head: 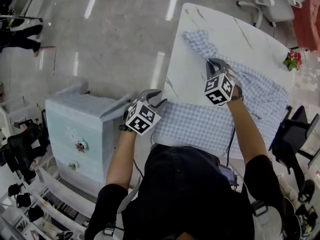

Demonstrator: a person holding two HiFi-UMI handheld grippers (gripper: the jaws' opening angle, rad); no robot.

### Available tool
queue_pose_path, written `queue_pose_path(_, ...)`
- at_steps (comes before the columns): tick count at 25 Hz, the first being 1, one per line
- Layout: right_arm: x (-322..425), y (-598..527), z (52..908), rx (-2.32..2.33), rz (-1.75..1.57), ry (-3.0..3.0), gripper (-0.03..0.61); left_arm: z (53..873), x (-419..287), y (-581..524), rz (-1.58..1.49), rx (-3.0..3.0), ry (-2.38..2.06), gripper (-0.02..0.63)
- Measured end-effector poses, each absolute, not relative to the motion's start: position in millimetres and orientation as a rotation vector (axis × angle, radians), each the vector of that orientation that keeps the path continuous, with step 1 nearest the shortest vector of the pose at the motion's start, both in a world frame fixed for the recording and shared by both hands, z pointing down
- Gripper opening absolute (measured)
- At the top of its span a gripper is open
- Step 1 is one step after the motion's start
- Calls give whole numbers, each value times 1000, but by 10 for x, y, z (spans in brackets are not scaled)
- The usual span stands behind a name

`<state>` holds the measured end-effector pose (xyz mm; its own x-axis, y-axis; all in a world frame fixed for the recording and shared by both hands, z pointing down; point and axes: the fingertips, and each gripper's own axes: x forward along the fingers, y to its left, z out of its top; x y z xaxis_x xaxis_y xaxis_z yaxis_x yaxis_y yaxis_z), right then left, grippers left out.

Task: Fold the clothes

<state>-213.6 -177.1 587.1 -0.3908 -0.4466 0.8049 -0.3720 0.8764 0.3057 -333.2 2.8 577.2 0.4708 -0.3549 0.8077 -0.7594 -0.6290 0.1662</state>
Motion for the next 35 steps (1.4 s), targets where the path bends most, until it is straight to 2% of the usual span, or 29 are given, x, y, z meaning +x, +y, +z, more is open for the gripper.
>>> queue_pose_path(16,-2413,-342,5945,251,-74,-2122,21,5727,-3390,-394,1051,2308,-881,153)
queue_pose_path(17,-2403,-302,5961,239,-53,-2119,28,5719,-3383,-443,1060,2321,-874,153)
queue_pose_path(19,-2390,-231,5959,212,5,-2119,106,5720,-3364,-537,1082,2341,-859,153)
queue_pose_path(20,-2392,-210,5924,204,35,-2129,118,5727,-3352,-576,1089,2349,-851,154)
queue_pose_path(25,-2482,-424,5584,285,106,-2220,133,5764,-3326,-665,1094,2368,-824,153)
queue_pose_path(28,-2545,-769,5476,402,99,-2223,114,5779,-3343,-628,1094,2366,-820,153)
queue_pose_path(30,-2562,-1026,5497,489,109,-2187,94,5782,-3370,-587,1096,2358,-823,153)
queue_pose_path(35,-2697,-1437,5712,557,235,-2109,96,5787,-3504,-527,1085,2334,-848,153)
